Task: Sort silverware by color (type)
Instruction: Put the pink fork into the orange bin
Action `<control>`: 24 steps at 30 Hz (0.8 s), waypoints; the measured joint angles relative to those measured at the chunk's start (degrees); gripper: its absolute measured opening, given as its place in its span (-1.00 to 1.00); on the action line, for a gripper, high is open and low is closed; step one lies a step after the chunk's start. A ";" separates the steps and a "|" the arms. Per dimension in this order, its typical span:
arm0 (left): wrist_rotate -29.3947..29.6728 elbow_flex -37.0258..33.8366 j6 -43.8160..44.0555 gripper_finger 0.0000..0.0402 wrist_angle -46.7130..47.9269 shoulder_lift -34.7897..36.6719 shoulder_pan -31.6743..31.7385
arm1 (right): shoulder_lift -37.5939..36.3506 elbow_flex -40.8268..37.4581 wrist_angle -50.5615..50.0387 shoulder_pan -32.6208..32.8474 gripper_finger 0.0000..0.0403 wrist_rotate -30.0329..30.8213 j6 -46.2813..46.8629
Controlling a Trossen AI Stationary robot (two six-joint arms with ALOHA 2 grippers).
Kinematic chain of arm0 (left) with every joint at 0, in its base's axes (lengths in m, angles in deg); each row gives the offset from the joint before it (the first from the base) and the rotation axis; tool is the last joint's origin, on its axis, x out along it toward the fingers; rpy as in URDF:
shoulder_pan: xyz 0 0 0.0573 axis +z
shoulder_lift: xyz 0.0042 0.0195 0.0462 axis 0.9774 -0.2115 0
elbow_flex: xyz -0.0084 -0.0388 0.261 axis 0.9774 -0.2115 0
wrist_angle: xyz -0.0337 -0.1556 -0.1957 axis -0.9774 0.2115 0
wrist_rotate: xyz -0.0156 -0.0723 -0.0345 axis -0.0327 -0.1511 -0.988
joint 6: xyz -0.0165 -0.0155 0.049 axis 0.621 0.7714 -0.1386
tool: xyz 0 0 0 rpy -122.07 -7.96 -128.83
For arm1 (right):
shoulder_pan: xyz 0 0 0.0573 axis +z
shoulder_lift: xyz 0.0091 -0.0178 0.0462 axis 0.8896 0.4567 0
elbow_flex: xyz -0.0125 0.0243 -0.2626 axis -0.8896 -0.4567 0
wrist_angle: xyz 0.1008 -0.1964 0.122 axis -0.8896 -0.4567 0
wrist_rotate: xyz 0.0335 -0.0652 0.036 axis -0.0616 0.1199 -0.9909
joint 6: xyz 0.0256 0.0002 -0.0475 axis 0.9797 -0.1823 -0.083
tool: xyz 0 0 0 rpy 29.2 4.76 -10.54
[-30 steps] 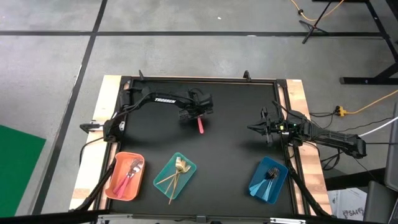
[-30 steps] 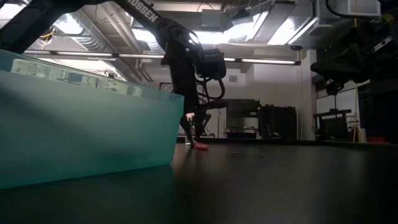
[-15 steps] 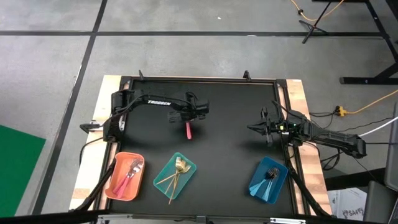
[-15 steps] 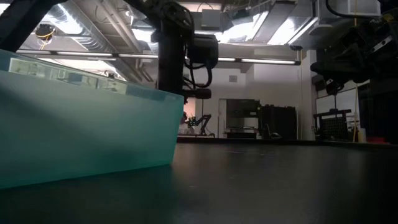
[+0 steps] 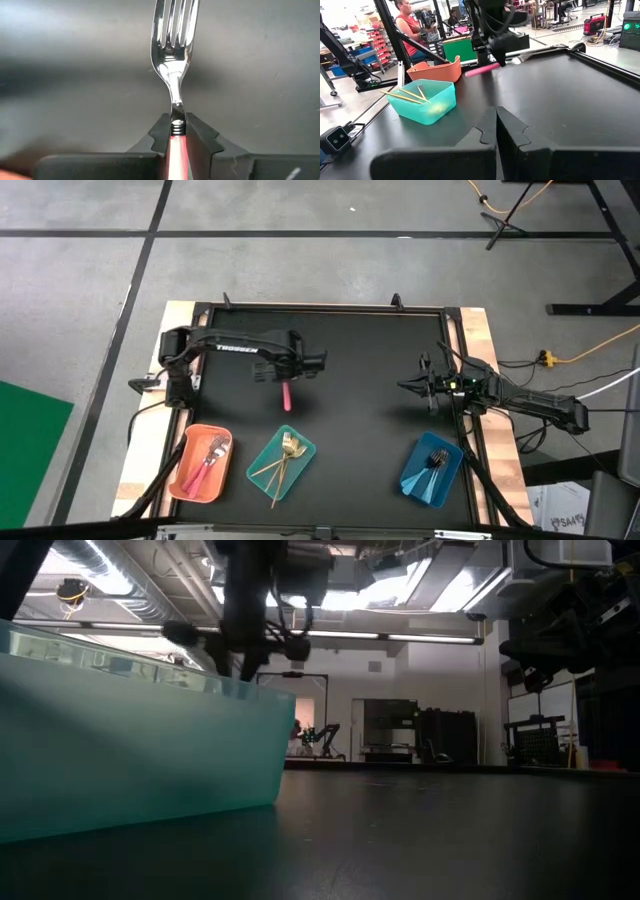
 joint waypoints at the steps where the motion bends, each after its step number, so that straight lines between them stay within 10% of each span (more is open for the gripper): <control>1: 0.04 0.00 0.64 -0.83 1.28 0.65 -0.50 | 0.00 0.00 0.01 0.00 -1.00 0.00 0.00; 24: -2.93 -1.62 15.73 -0.83 18.17 12.64 -21.70 | 0.00 0.00 0.00 0.00 -1.00 0.02 0.00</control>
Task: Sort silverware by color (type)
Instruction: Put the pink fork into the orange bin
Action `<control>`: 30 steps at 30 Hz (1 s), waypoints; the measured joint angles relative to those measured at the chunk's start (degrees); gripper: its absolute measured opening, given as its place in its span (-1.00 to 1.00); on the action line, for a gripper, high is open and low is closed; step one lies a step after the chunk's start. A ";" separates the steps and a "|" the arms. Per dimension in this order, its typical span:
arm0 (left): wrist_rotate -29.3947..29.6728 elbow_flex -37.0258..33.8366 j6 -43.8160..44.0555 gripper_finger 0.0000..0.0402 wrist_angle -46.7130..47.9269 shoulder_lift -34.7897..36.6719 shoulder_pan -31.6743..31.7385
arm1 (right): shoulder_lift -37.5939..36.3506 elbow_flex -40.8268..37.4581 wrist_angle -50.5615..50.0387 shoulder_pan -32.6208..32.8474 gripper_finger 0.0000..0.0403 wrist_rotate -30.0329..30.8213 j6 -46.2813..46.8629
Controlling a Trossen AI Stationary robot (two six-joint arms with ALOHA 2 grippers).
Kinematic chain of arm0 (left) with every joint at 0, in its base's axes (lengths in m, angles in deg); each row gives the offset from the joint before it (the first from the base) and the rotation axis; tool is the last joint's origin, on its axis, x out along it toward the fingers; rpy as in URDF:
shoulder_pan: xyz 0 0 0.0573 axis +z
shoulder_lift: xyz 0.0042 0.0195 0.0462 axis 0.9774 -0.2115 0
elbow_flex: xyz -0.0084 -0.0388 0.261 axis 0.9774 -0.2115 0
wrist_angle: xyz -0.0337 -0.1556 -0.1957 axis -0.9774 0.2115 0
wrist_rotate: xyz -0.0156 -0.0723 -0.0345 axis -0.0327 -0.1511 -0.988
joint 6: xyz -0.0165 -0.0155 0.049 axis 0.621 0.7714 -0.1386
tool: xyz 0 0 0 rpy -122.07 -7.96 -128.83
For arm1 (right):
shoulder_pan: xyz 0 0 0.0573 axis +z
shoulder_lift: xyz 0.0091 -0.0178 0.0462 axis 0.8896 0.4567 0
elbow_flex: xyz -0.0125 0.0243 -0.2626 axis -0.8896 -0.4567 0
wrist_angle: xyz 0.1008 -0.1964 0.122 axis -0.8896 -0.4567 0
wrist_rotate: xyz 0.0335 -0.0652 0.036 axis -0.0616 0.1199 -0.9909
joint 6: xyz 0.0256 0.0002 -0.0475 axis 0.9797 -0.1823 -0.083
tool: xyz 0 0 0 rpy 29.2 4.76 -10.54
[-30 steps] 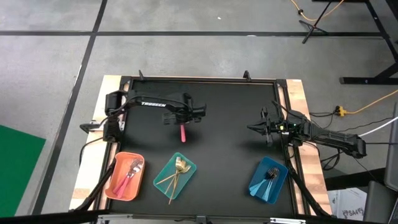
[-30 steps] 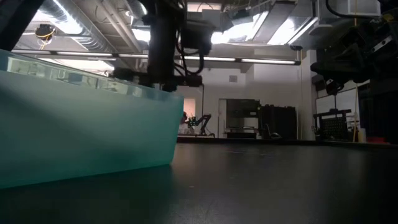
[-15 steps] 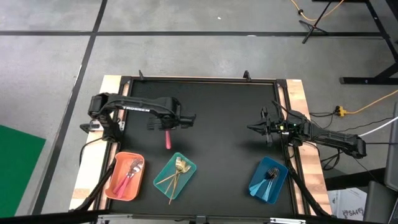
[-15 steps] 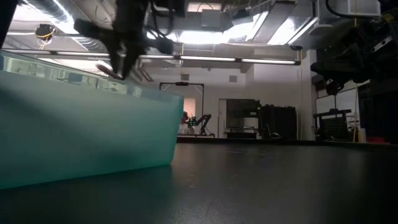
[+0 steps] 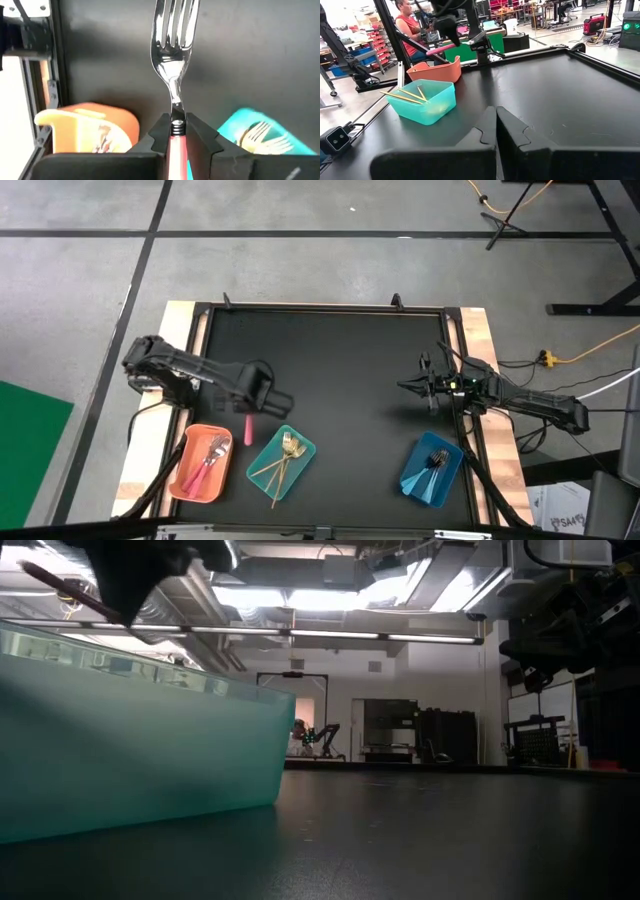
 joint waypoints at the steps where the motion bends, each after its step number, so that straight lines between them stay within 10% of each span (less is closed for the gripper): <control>1: -0.38 0.00 0.90 -0.84 0.00 0.00 -1.08 | 0.00 0.00 0.01 0.00 -1.00 -0.01 0.00; 30: -18.89 -8.54 22.32 -0.82 -0.52 0.00 -33.57 | 0.00 0.00 -0.01 0.00 -1.00 -0.04 0.00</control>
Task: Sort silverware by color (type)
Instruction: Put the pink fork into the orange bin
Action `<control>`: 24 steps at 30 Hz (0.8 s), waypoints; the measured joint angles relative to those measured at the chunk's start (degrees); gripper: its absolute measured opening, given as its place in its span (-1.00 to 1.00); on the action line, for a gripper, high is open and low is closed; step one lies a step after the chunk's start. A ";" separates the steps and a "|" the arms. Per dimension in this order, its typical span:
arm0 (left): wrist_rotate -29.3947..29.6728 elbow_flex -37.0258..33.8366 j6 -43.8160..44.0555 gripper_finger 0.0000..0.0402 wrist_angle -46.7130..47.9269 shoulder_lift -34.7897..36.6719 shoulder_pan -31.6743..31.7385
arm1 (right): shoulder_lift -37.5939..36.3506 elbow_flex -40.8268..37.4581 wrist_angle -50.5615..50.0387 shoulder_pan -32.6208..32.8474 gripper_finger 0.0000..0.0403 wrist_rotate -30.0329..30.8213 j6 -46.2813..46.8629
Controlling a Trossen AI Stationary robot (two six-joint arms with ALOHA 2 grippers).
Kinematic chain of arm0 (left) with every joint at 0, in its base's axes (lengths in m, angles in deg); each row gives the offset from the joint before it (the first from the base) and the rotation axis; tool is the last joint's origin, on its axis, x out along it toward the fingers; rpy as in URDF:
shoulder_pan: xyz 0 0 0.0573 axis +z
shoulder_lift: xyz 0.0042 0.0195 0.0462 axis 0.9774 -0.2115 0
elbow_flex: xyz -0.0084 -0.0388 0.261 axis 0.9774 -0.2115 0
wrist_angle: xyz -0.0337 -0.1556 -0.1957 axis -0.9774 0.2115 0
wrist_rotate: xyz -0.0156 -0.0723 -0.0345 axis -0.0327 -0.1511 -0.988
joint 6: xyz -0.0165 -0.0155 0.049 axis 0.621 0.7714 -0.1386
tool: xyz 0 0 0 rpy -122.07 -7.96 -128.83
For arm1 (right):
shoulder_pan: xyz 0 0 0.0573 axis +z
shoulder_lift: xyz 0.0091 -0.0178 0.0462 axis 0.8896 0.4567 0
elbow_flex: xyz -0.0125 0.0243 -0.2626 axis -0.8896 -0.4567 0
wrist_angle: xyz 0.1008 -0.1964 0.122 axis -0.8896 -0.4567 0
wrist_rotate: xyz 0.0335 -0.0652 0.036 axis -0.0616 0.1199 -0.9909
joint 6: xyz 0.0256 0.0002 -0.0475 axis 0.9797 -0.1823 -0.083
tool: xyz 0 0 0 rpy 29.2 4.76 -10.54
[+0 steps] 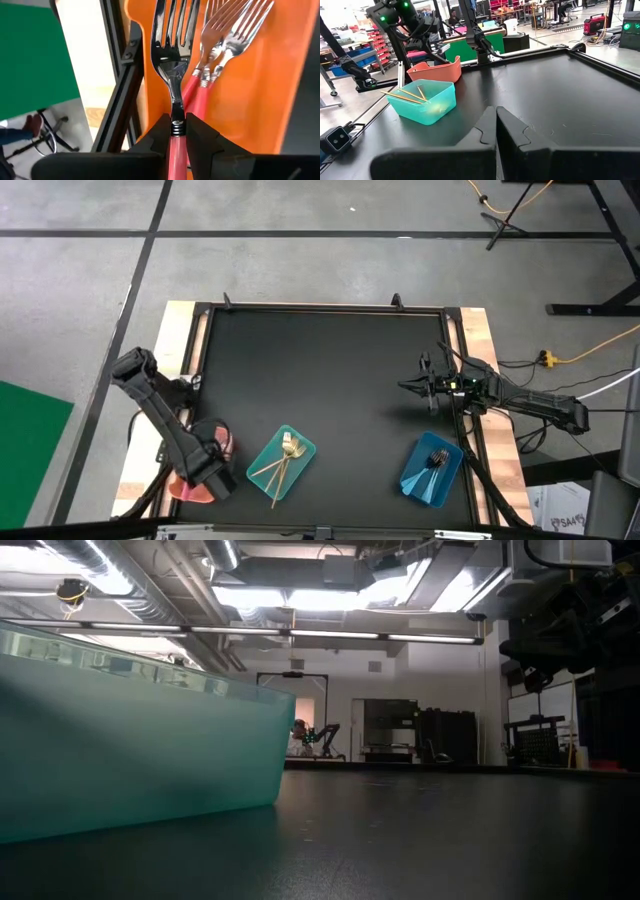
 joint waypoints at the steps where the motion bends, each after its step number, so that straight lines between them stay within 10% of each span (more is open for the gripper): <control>1: 0.02 -0.61 -0.02 -0.82 -0.56 0.00 -0.41 | 0.00 0.00 0.01 0.00 -1.00 0.01 0.00; 24: 3.04 -8.85 -6.30 -0.82 -8.23 0.00 -4.62 | 0.00 -0.01 0.01 0.00 -1.00 0.01 0.00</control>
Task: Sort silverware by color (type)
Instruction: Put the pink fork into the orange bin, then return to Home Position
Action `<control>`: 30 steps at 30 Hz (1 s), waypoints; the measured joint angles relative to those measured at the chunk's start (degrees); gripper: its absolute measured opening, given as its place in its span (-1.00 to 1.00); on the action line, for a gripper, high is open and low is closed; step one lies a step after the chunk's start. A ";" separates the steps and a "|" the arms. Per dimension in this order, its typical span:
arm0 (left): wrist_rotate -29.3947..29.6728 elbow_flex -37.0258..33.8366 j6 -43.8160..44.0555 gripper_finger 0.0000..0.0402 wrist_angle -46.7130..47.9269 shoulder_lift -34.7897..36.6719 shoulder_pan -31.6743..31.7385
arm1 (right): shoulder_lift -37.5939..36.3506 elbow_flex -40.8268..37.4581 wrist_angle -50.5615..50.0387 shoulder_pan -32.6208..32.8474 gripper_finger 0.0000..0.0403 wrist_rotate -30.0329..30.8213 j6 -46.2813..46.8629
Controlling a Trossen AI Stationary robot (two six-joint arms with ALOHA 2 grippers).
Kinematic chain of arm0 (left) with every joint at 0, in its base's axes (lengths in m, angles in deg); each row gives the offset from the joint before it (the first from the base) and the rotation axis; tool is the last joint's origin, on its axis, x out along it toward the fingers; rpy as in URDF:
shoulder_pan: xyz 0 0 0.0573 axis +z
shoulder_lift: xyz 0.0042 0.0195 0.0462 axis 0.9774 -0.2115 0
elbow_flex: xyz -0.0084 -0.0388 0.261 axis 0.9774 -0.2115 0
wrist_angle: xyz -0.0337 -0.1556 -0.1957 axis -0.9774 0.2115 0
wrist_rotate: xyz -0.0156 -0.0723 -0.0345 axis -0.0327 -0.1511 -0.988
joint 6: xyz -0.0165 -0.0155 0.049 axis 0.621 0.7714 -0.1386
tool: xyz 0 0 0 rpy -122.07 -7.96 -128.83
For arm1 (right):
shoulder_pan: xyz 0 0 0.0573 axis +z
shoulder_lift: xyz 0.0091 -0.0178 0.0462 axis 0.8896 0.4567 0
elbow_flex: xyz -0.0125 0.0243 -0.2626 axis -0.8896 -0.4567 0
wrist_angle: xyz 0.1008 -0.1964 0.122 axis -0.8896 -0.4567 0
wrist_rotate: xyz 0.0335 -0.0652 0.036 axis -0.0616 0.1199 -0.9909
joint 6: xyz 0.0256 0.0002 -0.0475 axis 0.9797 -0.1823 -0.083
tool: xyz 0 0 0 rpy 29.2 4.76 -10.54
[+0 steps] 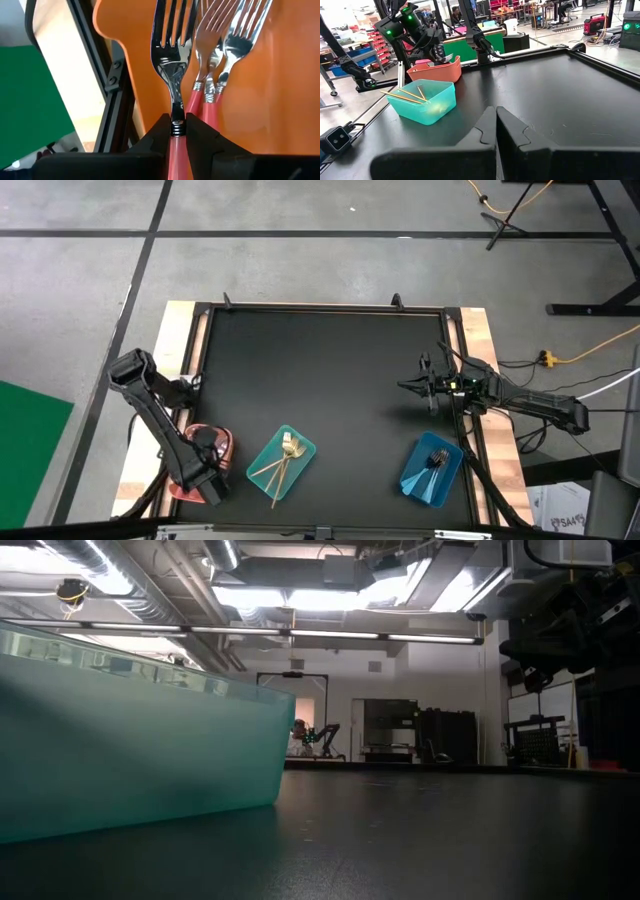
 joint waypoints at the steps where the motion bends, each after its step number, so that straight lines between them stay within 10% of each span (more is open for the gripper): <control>1: 0.17 0.00 -0.01 -0.82 -0.08 0.00 0.00 | 0.00 0.01 0.00 0.00 -1.00 0.00 0.00; 21: 6.28 0.00 0.38 -0.46 -2.56 0.00 -0.55 | 0.00 0.01 0.00 0.00 -1.00 -0.02 0.00; 30: 6.69 2.68 4.96 -0.59 -1.05 -0.05 -0.09 | 0.00 -0.01 0.00 0.00 -1.00 -0.02 0.00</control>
